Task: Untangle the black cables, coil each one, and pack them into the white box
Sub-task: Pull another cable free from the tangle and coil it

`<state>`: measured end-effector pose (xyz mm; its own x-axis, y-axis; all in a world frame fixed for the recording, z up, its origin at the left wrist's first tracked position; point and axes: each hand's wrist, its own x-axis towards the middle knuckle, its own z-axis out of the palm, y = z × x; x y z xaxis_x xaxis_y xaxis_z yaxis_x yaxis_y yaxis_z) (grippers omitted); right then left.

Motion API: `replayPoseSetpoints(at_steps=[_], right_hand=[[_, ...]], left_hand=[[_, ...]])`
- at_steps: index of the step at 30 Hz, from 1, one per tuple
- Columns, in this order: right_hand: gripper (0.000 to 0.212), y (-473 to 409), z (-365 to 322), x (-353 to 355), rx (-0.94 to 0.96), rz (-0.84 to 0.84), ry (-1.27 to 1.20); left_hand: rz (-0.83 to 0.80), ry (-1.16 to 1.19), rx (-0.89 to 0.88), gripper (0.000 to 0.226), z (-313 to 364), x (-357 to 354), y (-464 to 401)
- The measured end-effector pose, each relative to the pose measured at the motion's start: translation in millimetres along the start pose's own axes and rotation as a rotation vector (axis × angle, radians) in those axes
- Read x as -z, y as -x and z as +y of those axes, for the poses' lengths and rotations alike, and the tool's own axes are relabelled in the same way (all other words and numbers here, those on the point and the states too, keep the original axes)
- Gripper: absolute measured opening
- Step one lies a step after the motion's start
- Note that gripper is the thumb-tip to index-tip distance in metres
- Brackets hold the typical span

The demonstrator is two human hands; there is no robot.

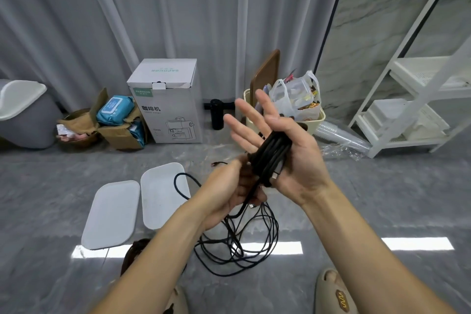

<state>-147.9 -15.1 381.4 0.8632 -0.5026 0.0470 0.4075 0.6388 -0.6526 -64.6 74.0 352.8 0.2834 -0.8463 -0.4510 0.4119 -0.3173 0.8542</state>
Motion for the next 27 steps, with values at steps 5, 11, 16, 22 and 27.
replayPoseSetpoints(at_steps=[5, 11, 16, 22, 27], right_hand=[[0.064, -4, -5, 16, 0.056, 0.207, 0.286], [0.04, 0, -2, 34, -0.023, 0.309, 0.926], [0.038, 6, -8, 37, -0.162, 0.27, 1.101], [0.027, 15, -22, 34, -0.402, 0.133, 1.198], [0.032, 20, -27, 35, -0.527, -0.035, 1.137]], left_hand=[[0.064, -0.352, 0.039, 0.054, -2, 3, 3], [0.319, -1.059, -0.265, 0.045, -2, 1, 6], [0.419, -1.231, -0.509, 0.052, 7, 8, 4], [0.033, -1.36, -0.483, 0.022, 12, 24, -2], [0.068, -1.219, -0.472, 0.012, 19, 26, 6]])
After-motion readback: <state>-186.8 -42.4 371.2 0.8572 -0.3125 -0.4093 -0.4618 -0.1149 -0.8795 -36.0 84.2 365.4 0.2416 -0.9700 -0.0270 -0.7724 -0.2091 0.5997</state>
